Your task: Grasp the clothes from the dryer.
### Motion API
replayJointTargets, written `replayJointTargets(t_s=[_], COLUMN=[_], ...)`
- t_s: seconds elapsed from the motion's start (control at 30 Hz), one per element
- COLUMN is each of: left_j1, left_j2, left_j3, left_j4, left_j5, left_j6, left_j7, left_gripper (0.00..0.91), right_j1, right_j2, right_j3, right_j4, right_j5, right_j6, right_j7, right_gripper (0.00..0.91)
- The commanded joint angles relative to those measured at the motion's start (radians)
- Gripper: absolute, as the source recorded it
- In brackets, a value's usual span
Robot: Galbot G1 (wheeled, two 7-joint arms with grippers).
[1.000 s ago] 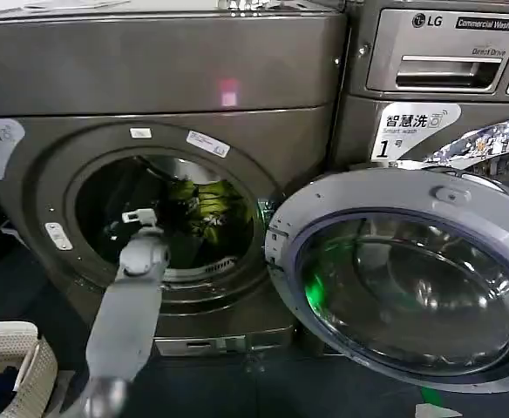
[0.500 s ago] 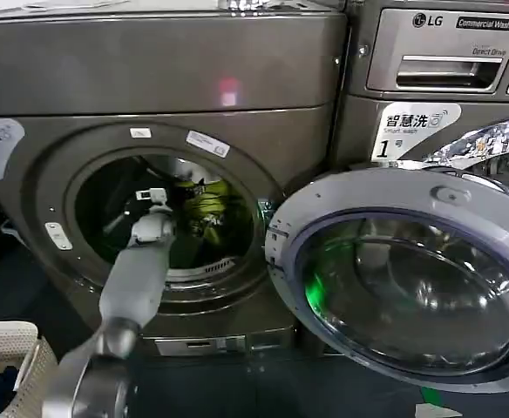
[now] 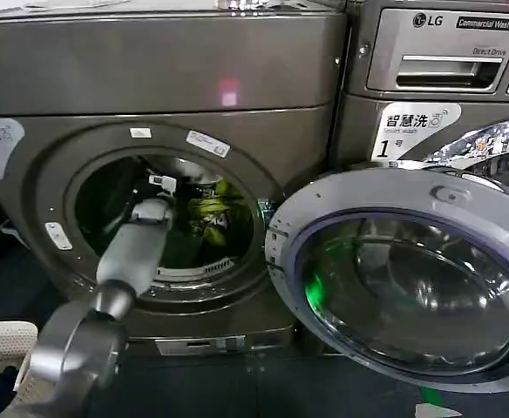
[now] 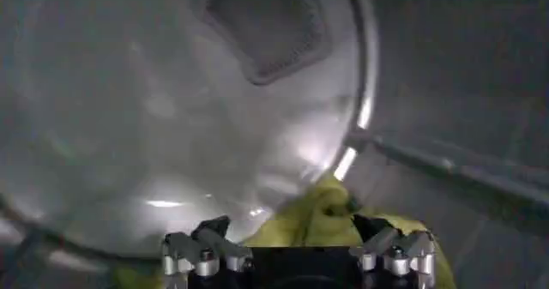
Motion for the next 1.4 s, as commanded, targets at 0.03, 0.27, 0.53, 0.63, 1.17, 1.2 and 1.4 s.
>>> replayJointTargets(t_s=[0.03, 0.27, 0.53, 0.63, 1.17, 1.2, 1.4], left_j1=[-0.075, -0.122, -0.183, -0.196, -0.196, -0.192, -0.175], left_j2=[0.028, 0.022, 0.019, 0.021, -0.001, -0.002, 0.0], left_j3=[0.288, 0.388, 0.482, 0.497, 0.561, 0.562, 0.554], left_j4=[0.152, 0.225, 0.265, 0.271, 0.292, 0.294, 0.301], left_j5=[0.152, 0.433, 0.684, 0.729, 0.832, 0.826, 0.792], left_j6=[-0.047, -0.096, -0.148, -0.162, -0.194, -0.192, -0.186], left_j7=[0.263, 0.393, 0.427, 0.459, 0.512, 0.505, 0.48], left_gripper=[0.907, 0.907, 0.907, 0.907, 0.907, 0.907, 0.907], right_j1=[0.004, 0.013, 0.028, 0.031, 0.035, 0.035, 0.036], right_j2=[0.002, 0.005, 0.023, 0.032, 0.039, 0.04, 0.045], right_j3=[-0.006, -0.02, -0.045, -0.053, -0.058, -0.058, -0.064], right_j4=[0.0, 0.0, 0.011, 0.013, 0.012, 0.013, 0.018], right_j5=[-0.002, -0.008, -0.016, -0.025, -0.03, -0.03, -0.031], right_j6=[0.002, 0.004, 0.007, 0.01, 0.015, 0.016, 0.018], right_j7=[-0.001, -0.002, -0.004, -0.006, -0.009, -0.009, -0.01], right_gripper=[0.907, 0.907, 0.907, 0.907, 0.907, 0.907, 0.907])
